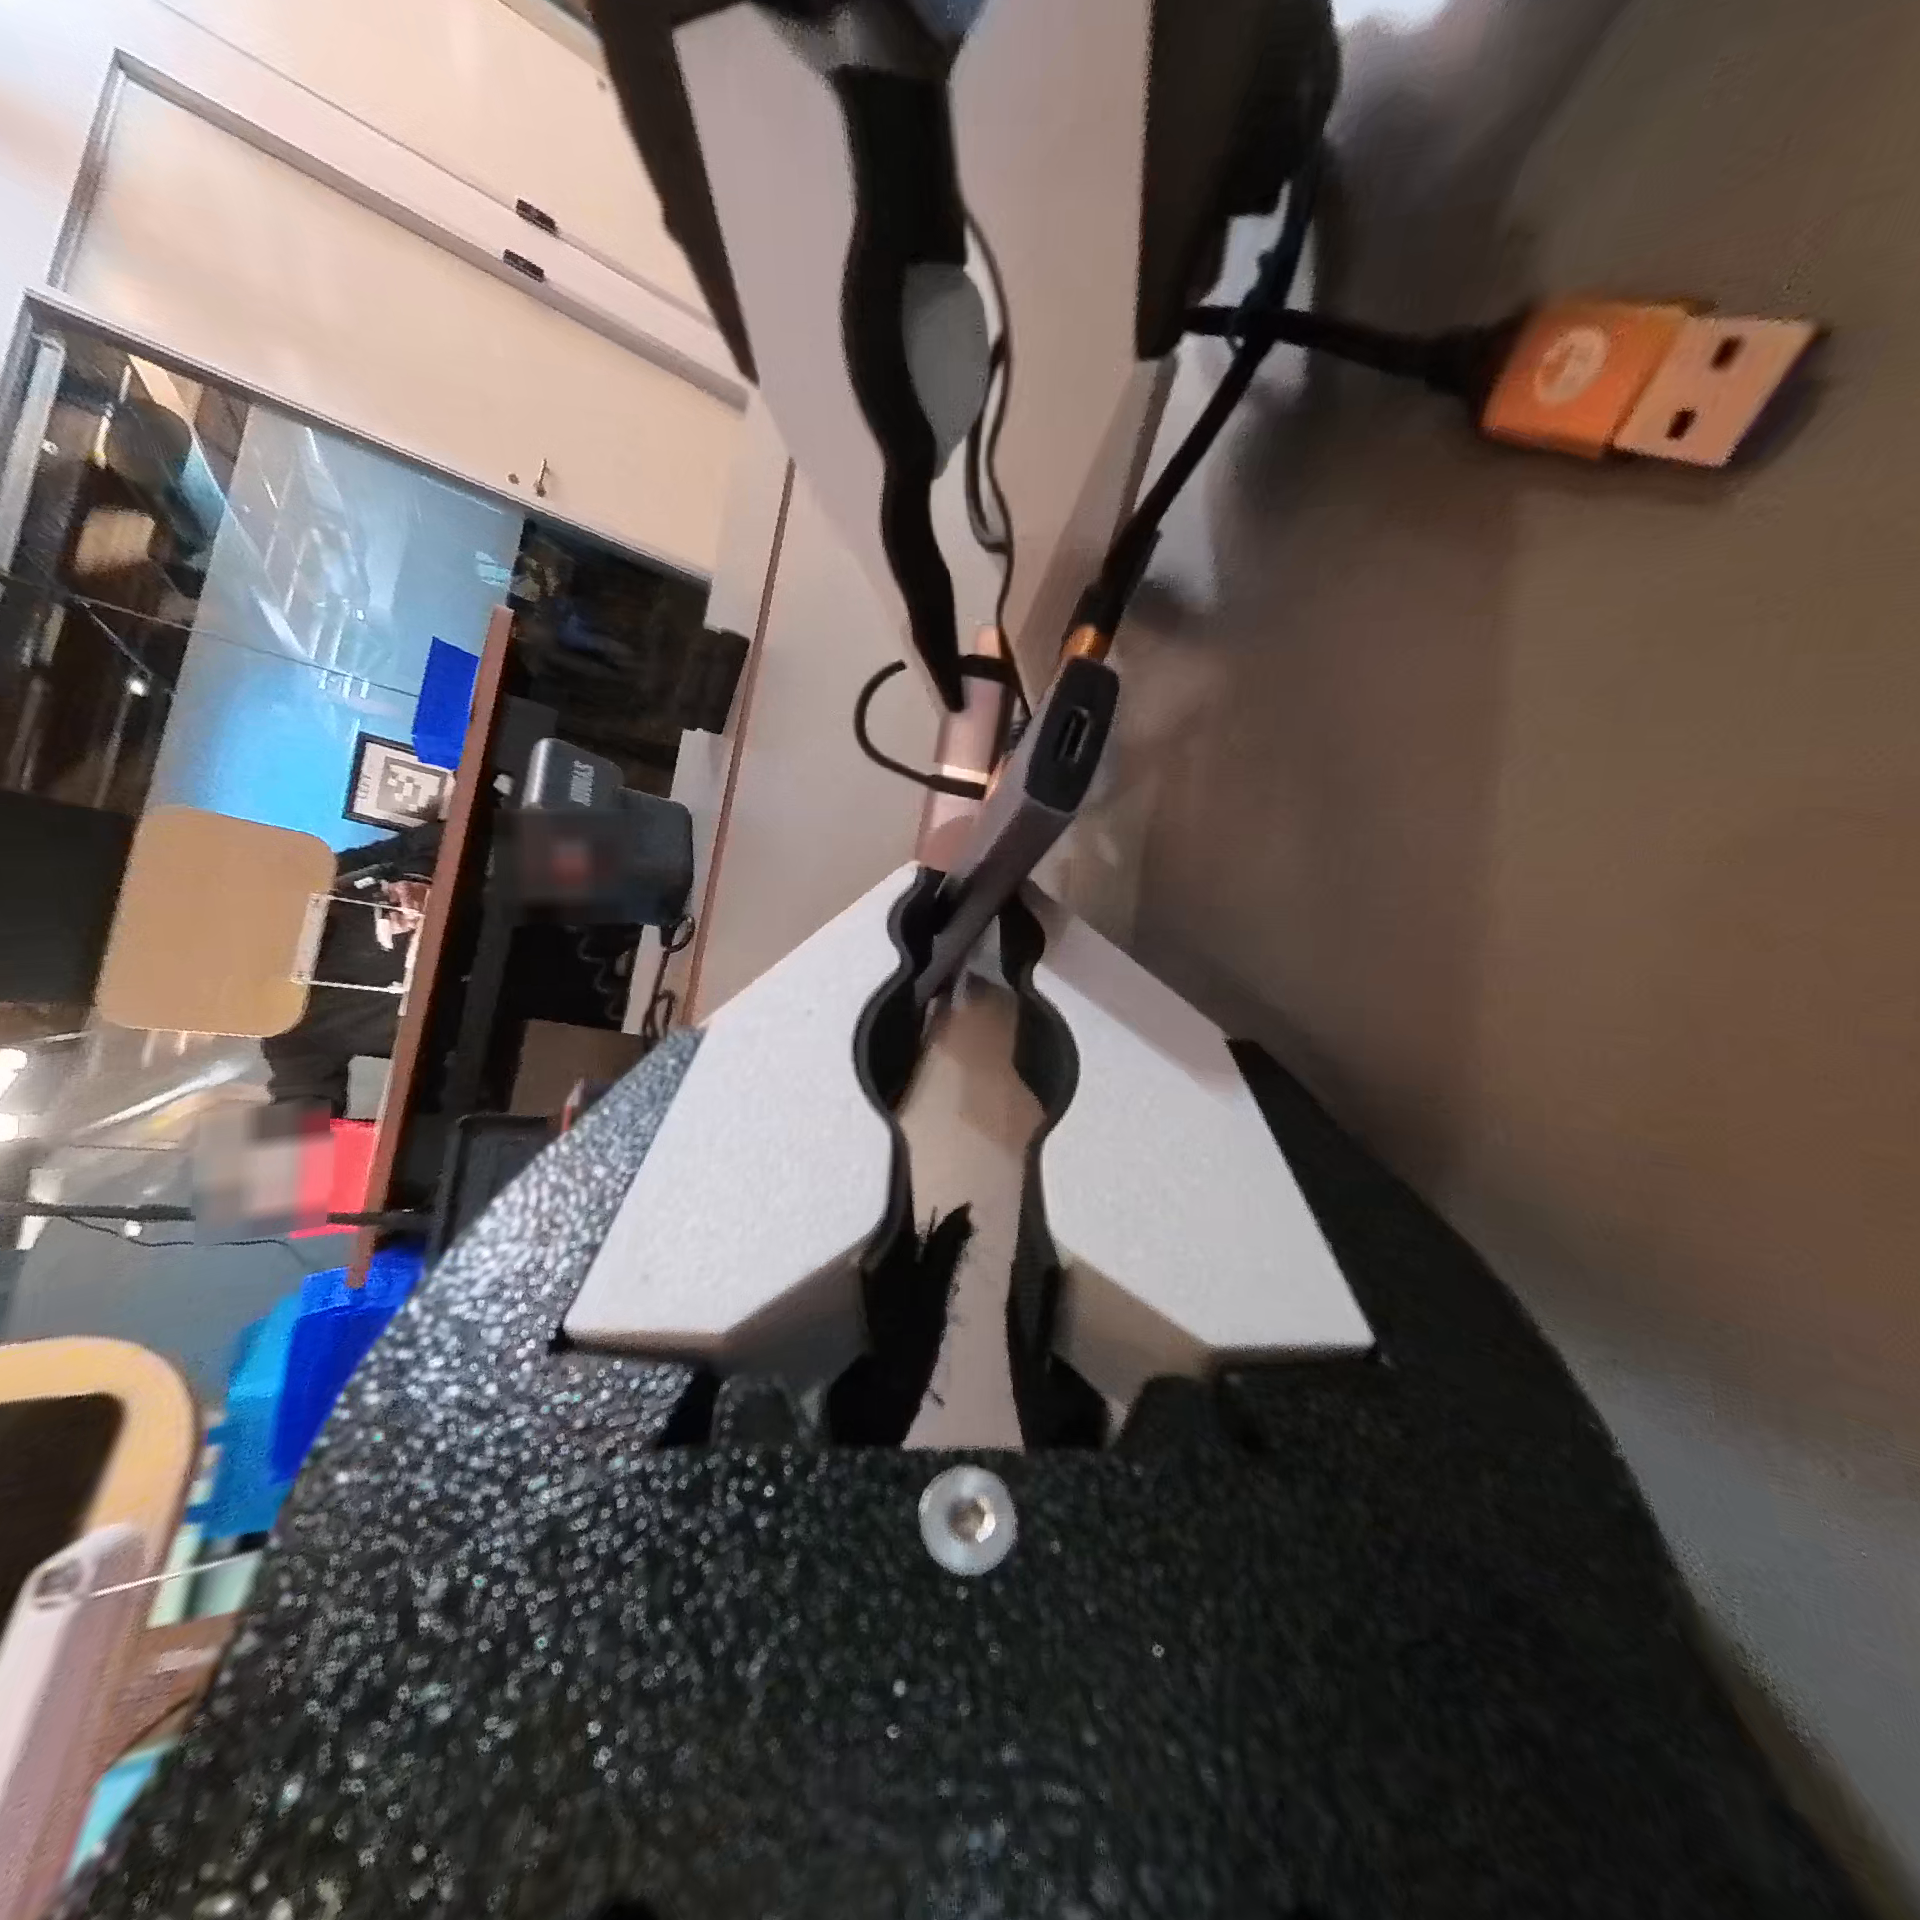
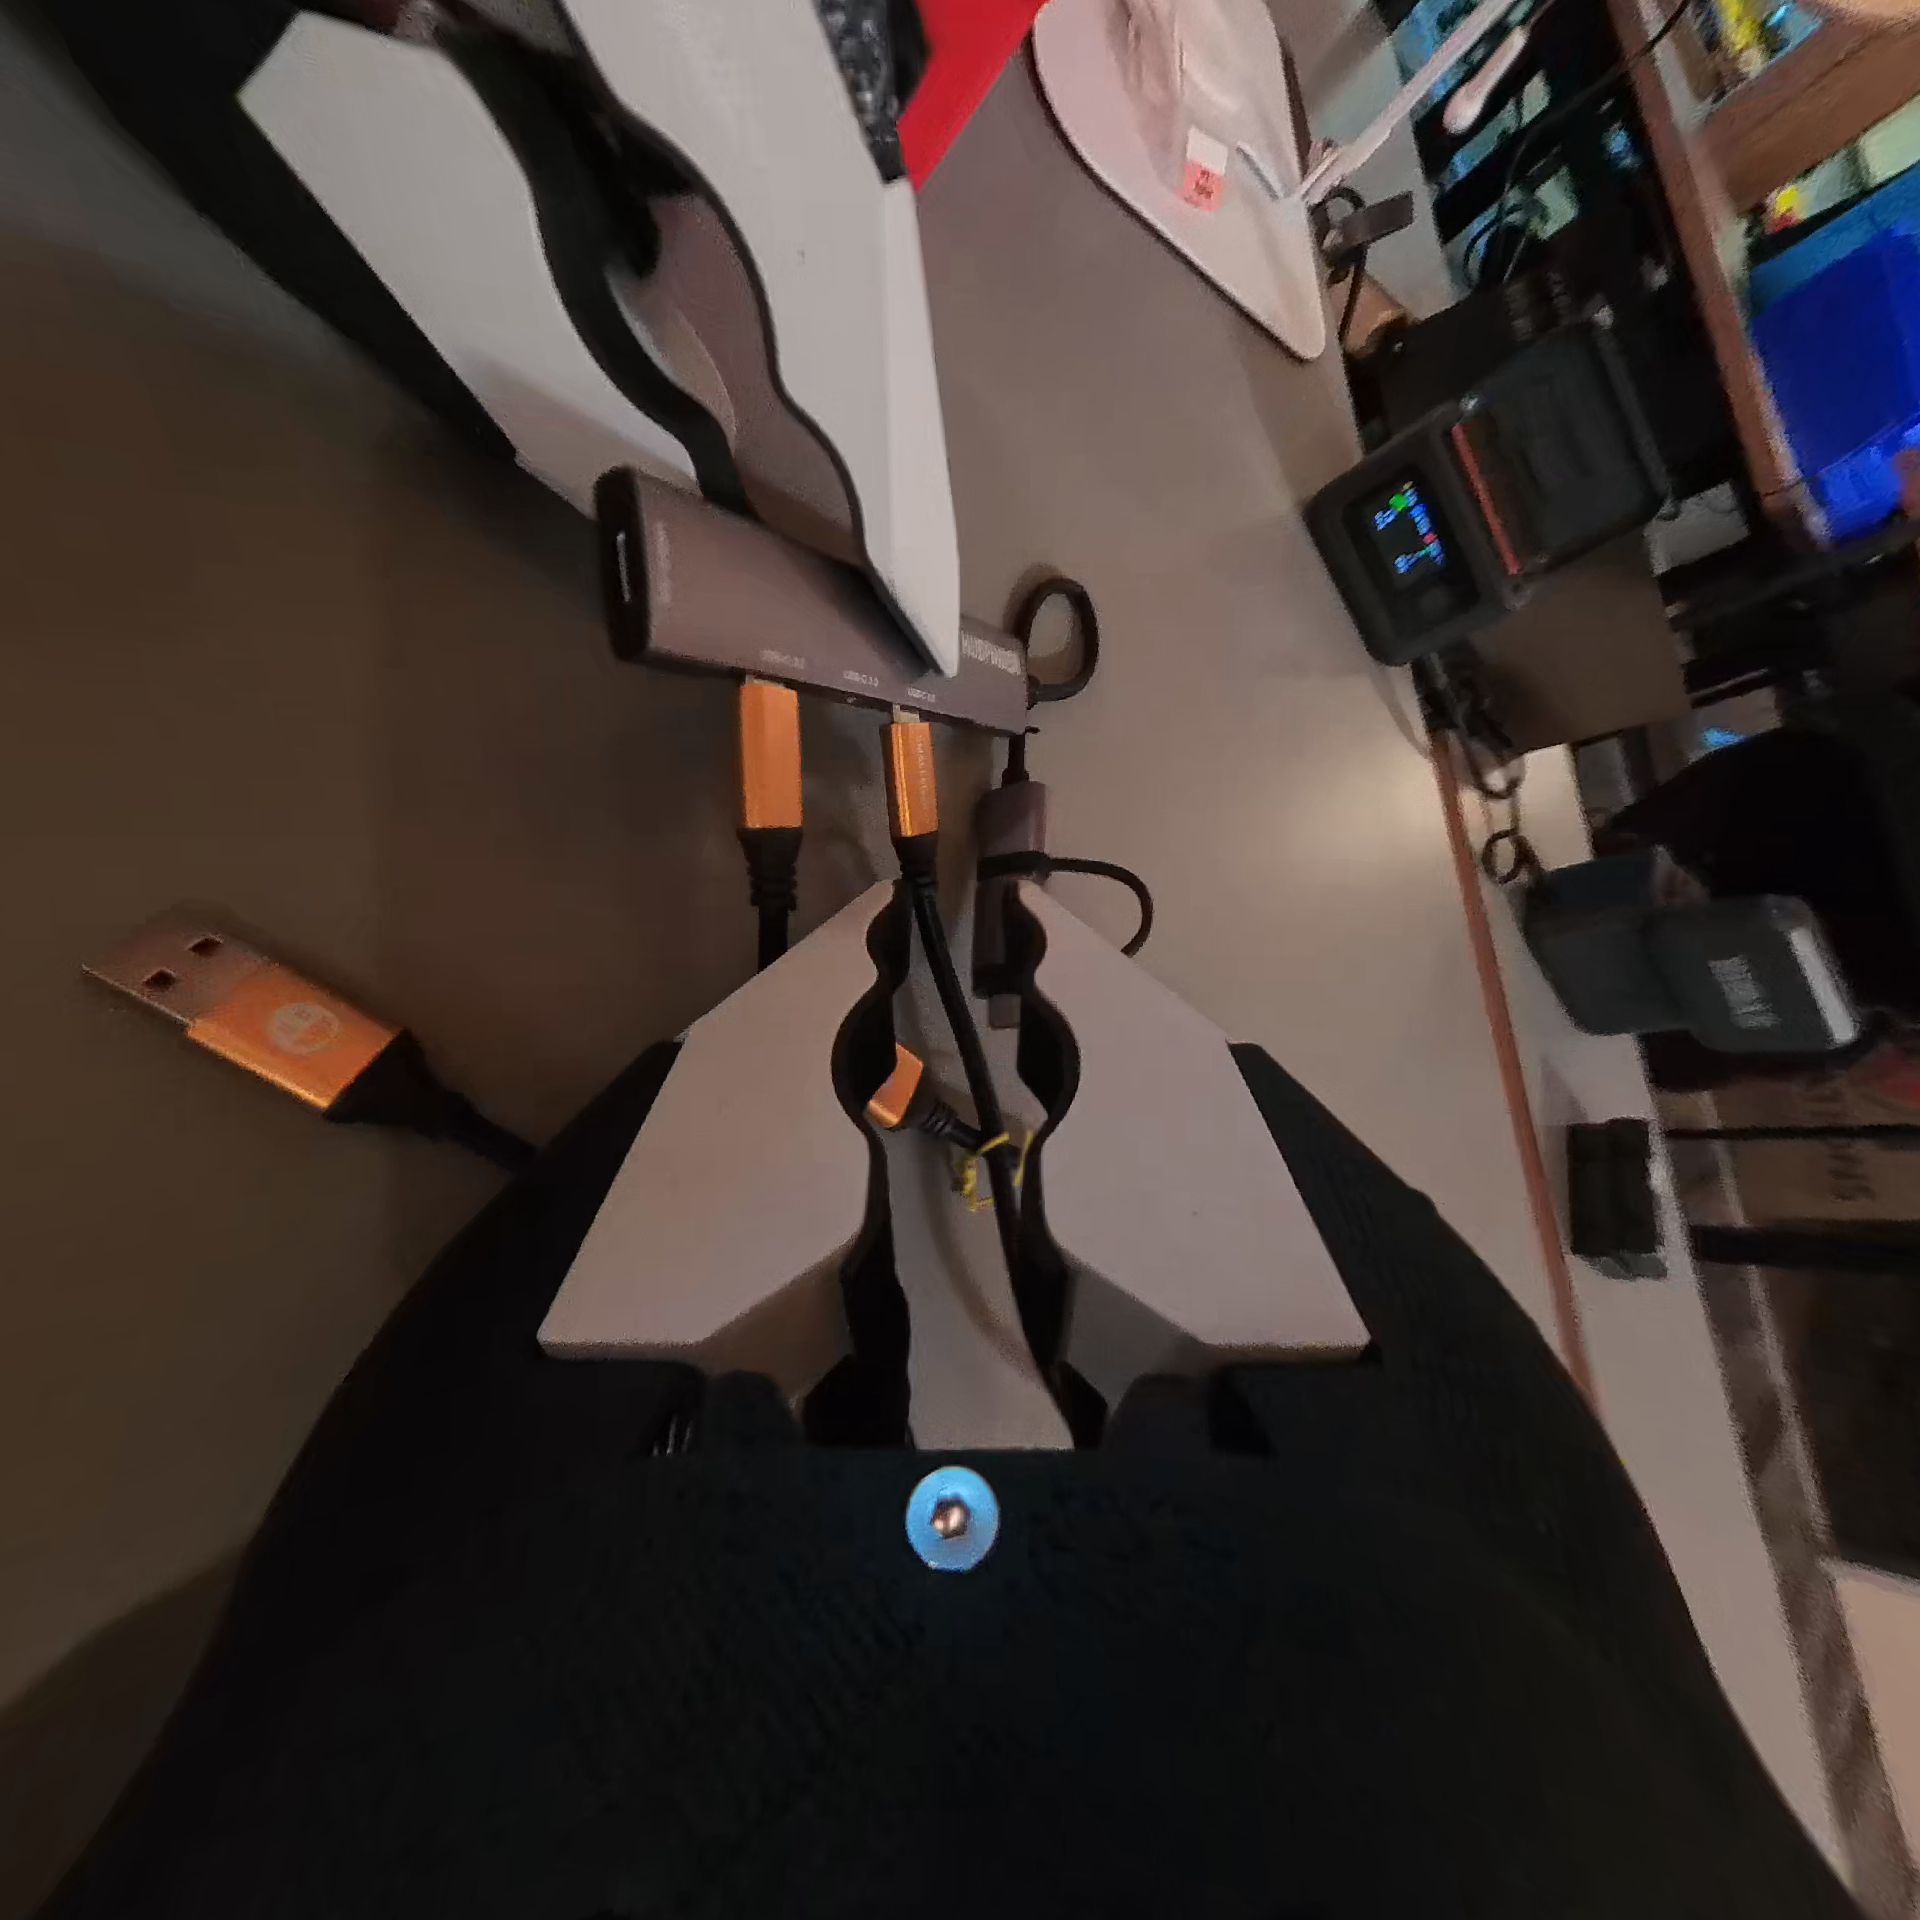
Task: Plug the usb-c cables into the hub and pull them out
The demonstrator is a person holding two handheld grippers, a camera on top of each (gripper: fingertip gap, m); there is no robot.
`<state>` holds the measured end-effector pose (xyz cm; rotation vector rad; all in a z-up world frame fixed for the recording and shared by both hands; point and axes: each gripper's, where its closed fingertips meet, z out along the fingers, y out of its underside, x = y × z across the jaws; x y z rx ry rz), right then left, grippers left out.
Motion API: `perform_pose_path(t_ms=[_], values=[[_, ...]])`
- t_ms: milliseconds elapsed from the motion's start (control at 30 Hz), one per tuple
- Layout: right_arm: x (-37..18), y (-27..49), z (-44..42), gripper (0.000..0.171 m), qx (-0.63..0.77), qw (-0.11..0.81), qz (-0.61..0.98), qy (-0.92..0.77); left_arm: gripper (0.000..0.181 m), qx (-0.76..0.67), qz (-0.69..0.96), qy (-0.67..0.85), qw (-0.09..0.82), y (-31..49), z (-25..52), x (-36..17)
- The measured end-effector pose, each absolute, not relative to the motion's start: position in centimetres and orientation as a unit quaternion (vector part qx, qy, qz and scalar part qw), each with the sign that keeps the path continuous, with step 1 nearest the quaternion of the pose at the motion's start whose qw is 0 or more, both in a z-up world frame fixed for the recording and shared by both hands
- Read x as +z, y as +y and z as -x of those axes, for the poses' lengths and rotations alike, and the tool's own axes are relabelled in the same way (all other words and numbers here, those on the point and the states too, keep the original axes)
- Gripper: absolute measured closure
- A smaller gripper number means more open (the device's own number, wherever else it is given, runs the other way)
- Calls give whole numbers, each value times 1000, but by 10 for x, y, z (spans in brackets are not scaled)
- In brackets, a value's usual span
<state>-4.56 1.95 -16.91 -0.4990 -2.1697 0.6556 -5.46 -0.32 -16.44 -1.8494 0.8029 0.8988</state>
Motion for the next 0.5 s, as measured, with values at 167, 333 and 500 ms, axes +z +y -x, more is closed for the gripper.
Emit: perform_pose_path(t_ms=[167, 333, 500], values=[[-128, 24, 48, 156, 307, 471, 189, -805, 172, 324, 756, 281, 495, -6, 59, -153], [-66, 23, 27, 147, 487, 453, 211, -716, 173, 260, 770, 216, 542, -8, 63, -142], [-29, 15, 6, 113, 536, 479, 183, -671, 174, 144, 772, 80, 614, -13, 75, -118]])
